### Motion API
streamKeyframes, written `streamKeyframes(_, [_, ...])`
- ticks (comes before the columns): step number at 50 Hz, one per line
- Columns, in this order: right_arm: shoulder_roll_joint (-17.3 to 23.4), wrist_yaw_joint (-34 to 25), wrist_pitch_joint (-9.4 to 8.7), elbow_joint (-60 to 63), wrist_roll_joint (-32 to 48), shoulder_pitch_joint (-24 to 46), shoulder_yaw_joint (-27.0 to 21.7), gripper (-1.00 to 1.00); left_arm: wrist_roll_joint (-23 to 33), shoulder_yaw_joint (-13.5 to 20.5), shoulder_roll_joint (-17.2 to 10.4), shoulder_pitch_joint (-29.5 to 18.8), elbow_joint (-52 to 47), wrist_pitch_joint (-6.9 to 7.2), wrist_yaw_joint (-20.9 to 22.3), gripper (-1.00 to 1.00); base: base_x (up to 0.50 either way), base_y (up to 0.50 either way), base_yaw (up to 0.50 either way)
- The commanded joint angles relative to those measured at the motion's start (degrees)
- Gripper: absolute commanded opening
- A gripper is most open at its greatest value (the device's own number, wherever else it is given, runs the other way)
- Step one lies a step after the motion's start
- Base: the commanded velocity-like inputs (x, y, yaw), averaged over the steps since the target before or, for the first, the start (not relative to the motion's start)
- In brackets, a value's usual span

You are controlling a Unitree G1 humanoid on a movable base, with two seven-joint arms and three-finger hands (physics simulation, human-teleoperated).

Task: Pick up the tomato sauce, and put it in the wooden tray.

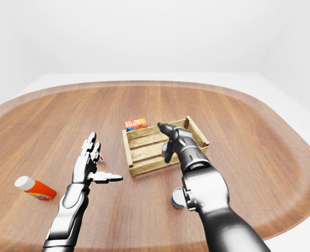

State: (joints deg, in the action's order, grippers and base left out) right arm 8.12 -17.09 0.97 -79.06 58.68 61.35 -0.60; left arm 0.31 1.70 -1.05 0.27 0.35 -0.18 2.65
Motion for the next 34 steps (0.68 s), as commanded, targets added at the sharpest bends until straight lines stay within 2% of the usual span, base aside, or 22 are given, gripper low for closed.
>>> streamKeyframes(1, [1.2,-1.0,2.76,0.6,-0.3,3.7,0.1,1.0,0.1,0.0,0.0,0.0,-0.1,0.04,0.0,1.0,0.0,0.0,0.0])
streamKeyframes(5, [2.3,-1.3,4.03,0.9,-0.5,5.6,0.5,1.0,0.1,0.0,0.0,0.0,0.0,0.01,0.0,1.0,0.0,0.0,0.0])
streamKeyframes(22, [5.9,-0.7,4.03,3.2,-3.6,11.6,0.8,1.0,0.3,-0.1,0.0,-0.1,0.2,-0.1,-0.1,1.0,0.0,0.0,0.0])
streamKeyframes(34, [7.5,4.6,4.03,8.6,-9.5,14.8,0.1,1.0,0.2,-0.1,0.0,-0.1,0.1,-0.04,-0.1,1.0,0.0,0.0,0.0])
